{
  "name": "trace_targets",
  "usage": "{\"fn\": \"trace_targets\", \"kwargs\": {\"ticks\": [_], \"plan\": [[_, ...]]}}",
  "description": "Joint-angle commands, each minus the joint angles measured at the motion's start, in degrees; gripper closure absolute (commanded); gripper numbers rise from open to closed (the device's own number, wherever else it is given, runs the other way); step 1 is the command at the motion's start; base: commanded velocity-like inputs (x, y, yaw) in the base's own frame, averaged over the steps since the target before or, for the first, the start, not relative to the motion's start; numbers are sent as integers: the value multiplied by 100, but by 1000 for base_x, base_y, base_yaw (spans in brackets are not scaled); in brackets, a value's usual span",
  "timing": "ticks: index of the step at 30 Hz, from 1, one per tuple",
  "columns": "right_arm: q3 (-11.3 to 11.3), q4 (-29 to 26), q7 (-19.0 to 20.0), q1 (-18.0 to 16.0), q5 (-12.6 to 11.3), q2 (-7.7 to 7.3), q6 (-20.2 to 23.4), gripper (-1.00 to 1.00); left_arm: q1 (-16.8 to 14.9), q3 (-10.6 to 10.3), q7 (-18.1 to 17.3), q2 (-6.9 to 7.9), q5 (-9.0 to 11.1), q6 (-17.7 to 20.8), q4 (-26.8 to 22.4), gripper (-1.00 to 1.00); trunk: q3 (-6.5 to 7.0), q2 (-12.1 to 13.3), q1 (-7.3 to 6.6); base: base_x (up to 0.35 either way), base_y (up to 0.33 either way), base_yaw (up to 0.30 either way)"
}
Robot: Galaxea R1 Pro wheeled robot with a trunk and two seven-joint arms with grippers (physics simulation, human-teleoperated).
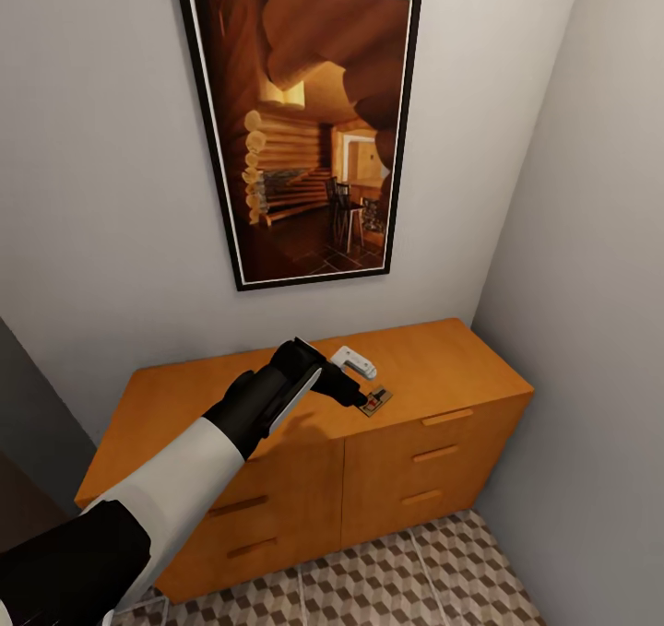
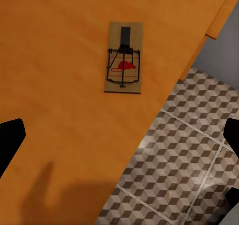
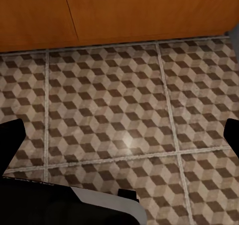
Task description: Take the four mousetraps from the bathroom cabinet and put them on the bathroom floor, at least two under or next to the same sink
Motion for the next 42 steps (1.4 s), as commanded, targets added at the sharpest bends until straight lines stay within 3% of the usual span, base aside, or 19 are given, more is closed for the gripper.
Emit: {"fn": "trace_targets", "kwargs": {"ticks": [1, 29, 42], "plan": [[52, 0, -9, -4, -52, 0, -15, -100, -7, -7, 30, 1, 55, 31, -3, -100, -14, -12, 3, 0, 0, 0], [53, 0, -9, -4, -51, 5, -12, -100, -7, -7, 30, 1, 55, 31, -4, -100, -208, -12, 3, 3, 0, 0], [48, 1, -9, -4, -50, 52, -10, -100, -7, -7, 30, 1, 55, 31, -1, -100, -232, -12, 3, 183, -60, 0]]}}
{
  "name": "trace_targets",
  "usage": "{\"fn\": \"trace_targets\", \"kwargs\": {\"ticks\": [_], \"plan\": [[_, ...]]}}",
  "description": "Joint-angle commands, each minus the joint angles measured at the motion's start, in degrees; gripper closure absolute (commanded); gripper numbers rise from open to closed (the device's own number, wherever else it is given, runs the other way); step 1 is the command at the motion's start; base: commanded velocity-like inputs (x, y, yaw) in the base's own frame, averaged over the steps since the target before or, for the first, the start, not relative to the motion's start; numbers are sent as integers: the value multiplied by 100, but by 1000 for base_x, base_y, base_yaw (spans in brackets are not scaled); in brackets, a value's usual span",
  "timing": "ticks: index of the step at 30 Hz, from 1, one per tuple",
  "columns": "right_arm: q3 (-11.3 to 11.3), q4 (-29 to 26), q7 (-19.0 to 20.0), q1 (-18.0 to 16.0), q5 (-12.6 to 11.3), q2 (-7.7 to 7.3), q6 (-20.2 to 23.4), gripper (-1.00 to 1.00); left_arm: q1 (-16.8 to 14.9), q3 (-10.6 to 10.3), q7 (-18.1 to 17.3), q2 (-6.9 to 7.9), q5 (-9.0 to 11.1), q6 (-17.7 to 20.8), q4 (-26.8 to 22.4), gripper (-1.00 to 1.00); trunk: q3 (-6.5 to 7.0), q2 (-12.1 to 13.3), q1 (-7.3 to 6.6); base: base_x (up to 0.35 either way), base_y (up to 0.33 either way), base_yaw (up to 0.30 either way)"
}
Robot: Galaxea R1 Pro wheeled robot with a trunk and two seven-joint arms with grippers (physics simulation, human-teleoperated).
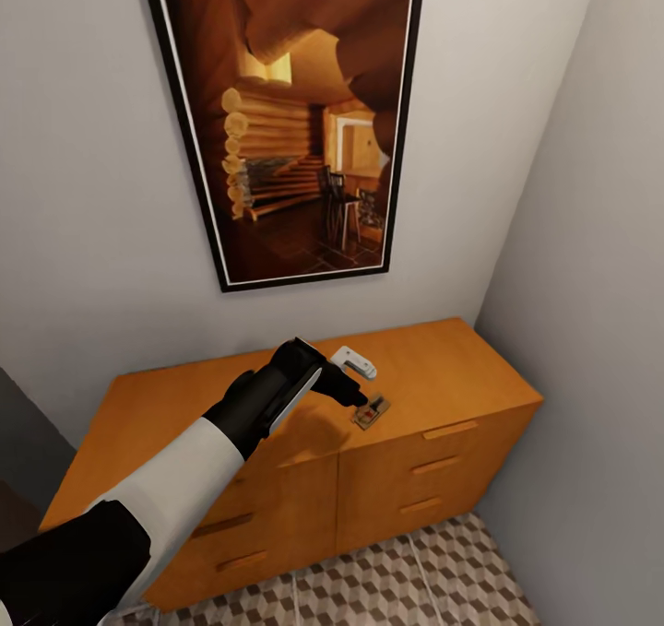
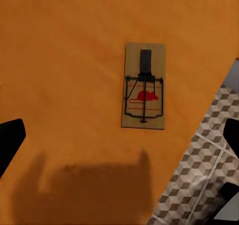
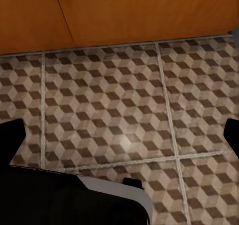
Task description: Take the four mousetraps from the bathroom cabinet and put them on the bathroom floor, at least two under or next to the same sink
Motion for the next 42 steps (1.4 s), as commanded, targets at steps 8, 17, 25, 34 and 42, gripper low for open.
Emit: {"fn": "trace_targets", "kwargs": {"ticks": [8, 17, 25, 34, 42], "plan": [[55, 3, -9, -4, -52, 2, -14, -100, -7, -14, 30, 1, 55, 32, -5, -100, -12, -12, 5, 49, -26, 0], [55, 2, -9, -4, -52, 2, -12, -100, -7, -16, 30, 1, 55, 32, -4, -100, -12, -12, 5, 7, -3, 0], [53, 2, -9, -4, -52, 2, -11, -100, -6, -16, 30, 1, 55, 32, -1, -100, -12, -12, 5, 0, -6, 0], [56, 3, -9, -4, -52, 5, -11, -100, -7, -23, 30, 1, 55, 32, 1, -100, -12, -12, 5, 0, -43, 0], [56, 3, -9, -4, -52, 8, -11, -100, -6, -25, 30, 1, 55, 32, 1, -100, -12, -12, 5, 0, -7, 0]]}}
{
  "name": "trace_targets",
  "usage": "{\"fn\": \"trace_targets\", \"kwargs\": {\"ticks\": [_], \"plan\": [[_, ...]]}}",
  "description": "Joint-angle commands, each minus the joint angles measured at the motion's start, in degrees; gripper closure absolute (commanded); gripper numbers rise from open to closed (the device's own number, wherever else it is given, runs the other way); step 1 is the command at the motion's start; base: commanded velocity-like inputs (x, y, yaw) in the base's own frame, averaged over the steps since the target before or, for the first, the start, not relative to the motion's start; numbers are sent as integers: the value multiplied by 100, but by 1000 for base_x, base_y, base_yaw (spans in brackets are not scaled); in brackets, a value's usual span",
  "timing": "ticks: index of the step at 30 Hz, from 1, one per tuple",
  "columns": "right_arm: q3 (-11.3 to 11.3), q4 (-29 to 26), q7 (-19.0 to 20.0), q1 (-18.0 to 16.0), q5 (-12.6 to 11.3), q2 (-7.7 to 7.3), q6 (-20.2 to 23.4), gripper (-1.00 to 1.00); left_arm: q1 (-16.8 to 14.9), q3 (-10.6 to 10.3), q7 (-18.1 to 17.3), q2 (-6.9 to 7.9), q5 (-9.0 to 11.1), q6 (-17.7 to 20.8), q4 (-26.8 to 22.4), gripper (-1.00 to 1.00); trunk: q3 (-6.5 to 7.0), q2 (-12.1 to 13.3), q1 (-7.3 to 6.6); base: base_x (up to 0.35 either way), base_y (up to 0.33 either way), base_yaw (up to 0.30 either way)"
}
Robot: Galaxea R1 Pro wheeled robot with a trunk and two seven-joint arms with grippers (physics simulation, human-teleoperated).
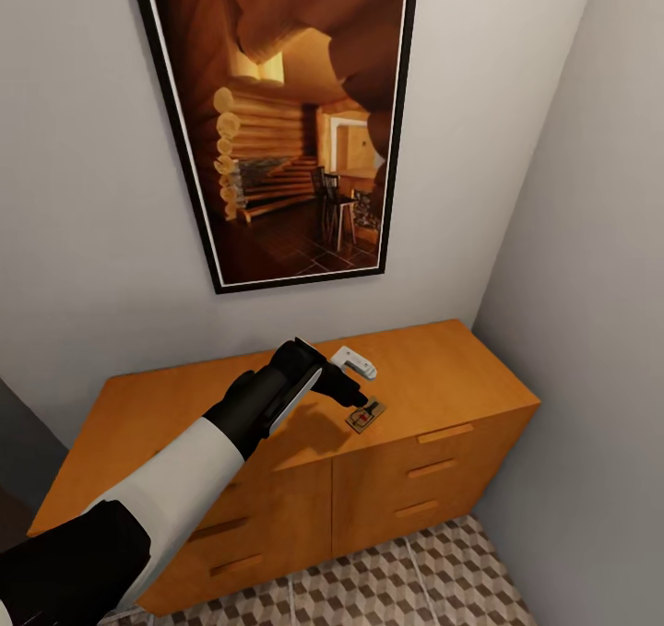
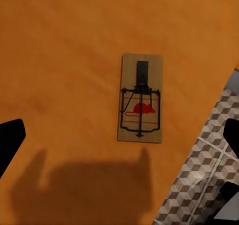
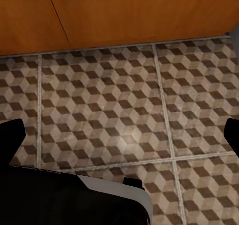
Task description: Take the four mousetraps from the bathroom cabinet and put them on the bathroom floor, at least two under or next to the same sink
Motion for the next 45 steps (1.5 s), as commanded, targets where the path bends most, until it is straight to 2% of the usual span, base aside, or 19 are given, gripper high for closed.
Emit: {"fn": "trace_targets", "kwargs": {"ticks": [1, 19, 45], "plan": [[53, 2, -9, -4, -52, 0, -15, -100, -7, -8, 30, 1, 55, 31, -2, -100, -12, -12, 3, 0, -2, 0], [53, 0, -9, -4, -52, 3, -8, -100, 0, -8, 30, 1, 55, 31, -2, -100, -21, -12, 3, 0, 0, 0], [53, 0, -9, -4, -52, 34, -8, -100, 0, -8, 30, 1, 55, 31, -1, -100, -209, -12, 3, 0, 0, 0]]}}
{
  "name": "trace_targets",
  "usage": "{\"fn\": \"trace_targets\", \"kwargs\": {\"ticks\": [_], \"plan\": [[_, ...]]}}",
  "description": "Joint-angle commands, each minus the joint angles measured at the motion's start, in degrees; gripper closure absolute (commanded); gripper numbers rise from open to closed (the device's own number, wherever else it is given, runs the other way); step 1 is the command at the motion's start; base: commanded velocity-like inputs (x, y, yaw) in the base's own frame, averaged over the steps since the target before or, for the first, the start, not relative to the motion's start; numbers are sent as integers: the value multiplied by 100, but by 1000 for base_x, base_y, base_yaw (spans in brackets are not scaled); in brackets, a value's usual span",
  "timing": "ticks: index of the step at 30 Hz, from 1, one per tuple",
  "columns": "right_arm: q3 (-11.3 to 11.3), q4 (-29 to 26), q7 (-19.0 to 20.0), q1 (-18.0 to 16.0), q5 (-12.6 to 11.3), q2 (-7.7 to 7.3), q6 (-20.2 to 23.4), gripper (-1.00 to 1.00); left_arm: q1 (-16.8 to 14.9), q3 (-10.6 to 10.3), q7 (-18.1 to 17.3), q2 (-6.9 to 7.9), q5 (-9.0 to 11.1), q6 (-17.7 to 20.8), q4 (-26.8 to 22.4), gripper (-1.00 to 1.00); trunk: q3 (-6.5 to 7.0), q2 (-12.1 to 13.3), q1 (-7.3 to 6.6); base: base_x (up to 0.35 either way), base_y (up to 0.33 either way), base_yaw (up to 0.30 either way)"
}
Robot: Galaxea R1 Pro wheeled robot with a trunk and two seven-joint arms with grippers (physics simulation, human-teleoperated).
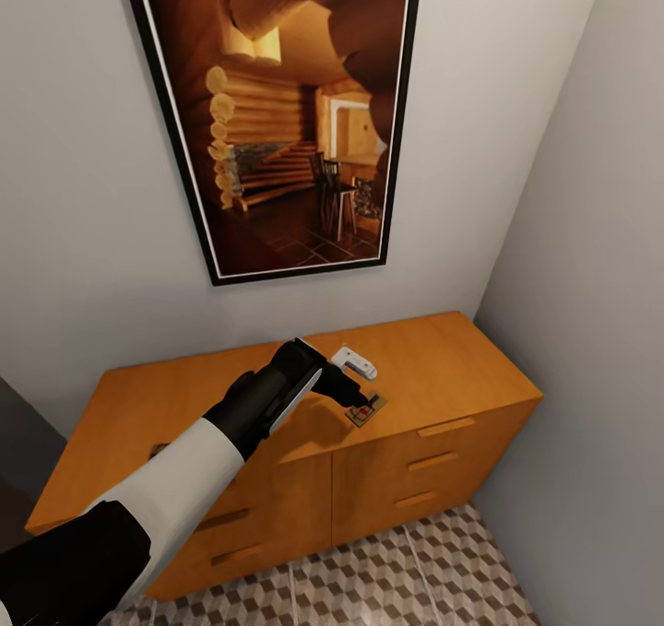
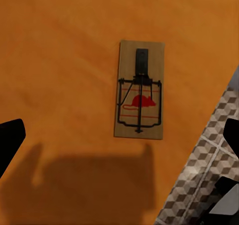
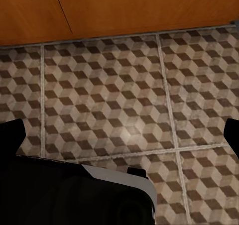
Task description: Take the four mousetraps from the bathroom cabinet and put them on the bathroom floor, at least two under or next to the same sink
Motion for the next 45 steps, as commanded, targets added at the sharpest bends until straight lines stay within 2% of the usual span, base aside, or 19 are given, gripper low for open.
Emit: {"fn": "trace_targets", "kwargs": {"ticks": [1, 32, 45], "plan": [[52, 6, -9, -5, -56, 2, -18, -100, -7, -8, 30, 2, 56, 31, -2, -100, -19, -12, 3, 0, 0, 0], [52, 5, -9, -5, -56, 9, -18, -100, -7, -7, 30, 2, 56, 31, 0, -100, -259, -12, 3, 0, 0, 0], [52, 7, -9, -5, -56, 14, -17, -100, -7, -7, 30, 2, 56, 31, 5, -100, -282, -12, 3, 25, 0, 0]]}}
